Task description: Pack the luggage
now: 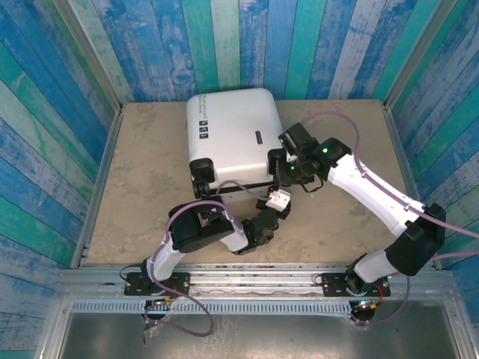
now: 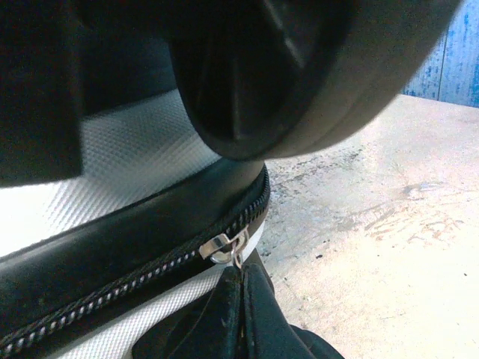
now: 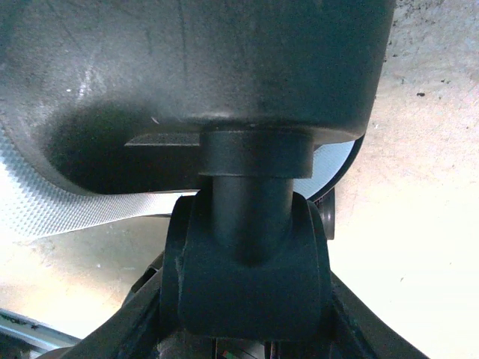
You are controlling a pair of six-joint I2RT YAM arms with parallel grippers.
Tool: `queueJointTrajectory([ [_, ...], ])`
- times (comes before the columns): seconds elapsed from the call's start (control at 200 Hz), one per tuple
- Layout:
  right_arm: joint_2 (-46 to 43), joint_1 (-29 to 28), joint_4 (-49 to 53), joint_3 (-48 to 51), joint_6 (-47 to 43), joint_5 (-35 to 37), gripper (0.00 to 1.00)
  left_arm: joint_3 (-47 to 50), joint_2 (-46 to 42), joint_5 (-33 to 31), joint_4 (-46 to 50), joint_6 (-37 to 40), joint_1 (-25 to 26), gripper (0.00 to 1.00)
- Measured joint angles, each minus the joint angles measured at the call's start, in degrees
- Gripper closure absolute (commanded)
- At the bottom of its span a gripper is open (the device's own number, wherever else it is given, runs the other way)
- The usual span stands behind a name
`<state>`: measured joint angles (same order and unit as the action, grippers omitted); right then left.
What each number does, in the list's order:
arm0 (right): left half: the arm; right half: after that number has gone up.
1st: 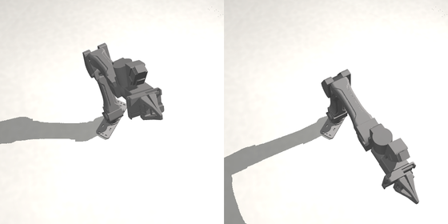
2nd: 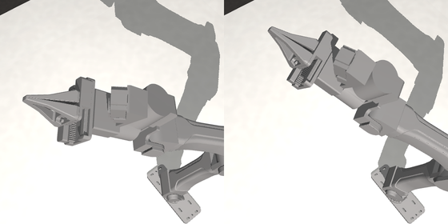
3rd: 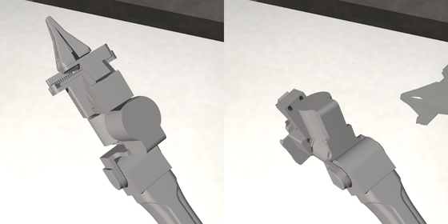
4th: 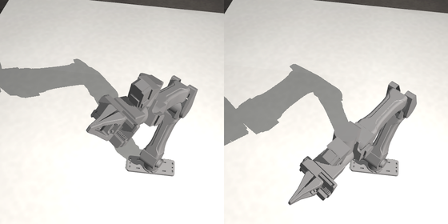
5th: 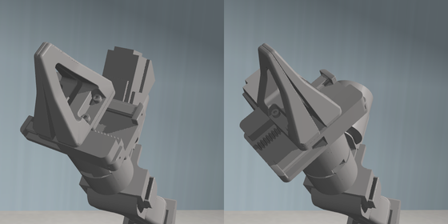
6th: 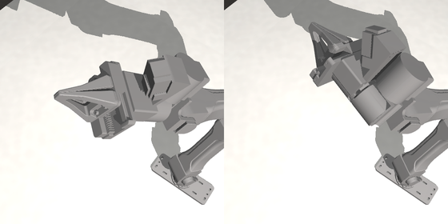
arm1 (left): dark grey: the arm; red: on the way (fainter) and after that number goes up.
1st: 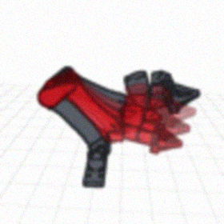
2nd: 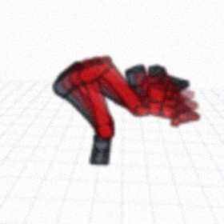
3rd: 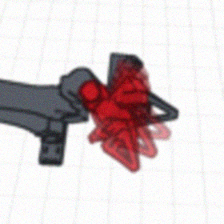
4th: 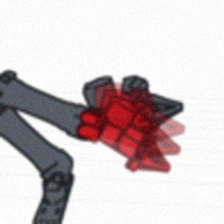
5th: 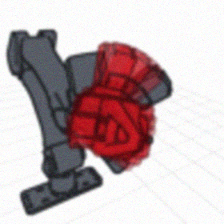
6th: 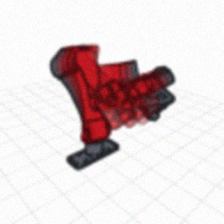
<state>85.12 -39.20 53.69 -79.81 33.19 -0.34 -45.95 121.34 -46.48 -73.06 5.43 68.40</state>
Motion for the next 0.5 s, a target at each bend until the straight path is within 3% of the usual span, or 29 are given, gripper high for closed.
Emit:
queueJointTrajectory([
  [0.2, 0.0, -0.1, -0.2, 0.0, 1.0, 0.0, 0.99, -3.8, 1.0, -1.7, 3.6, -0.1, 0.3, 1.00],
  [0.31, 0.0, -0.1, -0.2, 0.0, 1.2, 0.2, 0.69, -5.3, 1.7, -2.8, 4.3, -0.1, 0.5, 0.99],
  [0.34, 0.0, -0.1, -0.2, 0.0, 1.2, 0.3, 0.66, -5.4, 1.7, -3.1, 4.5, -0.1, 0.6, 0.88],
  [0.371, -0.1, -0.2, -0.2, 0.0, 1.0, 0.5, 0.63, -5.4, 1.7, -3.2, 4.7, 0.0, 0.6, 0.68],
  [0.401, -0.2, -0.3, -0.2, 0.0, 0.7, 0.6, 0.53, -5.5, 1.7, -2.1, 4.9, 0.4, 0.7, 0.49],
  [0.451, -0.3, -1.0, -0.8, -0.2, 0.1, 0.2, 0.39, -6.0, 1.7, 0.2, 5.4, 1.0, 1.2, 0.30],
  [0.481, -0.4, -1.9, -1.3, -0.3, -1.1, -0.5, 0.34, -6.0, 1.6, 1.1, 5.4, 1.3, 1.9, 0.01],
  [0.501, -0.4, -2.5, -1.6, -0.4, -1.5, -1.1, 0.32, -5.8, 1.6, 1.7, 5.0, 1.6, 2.4, 0.06],
])
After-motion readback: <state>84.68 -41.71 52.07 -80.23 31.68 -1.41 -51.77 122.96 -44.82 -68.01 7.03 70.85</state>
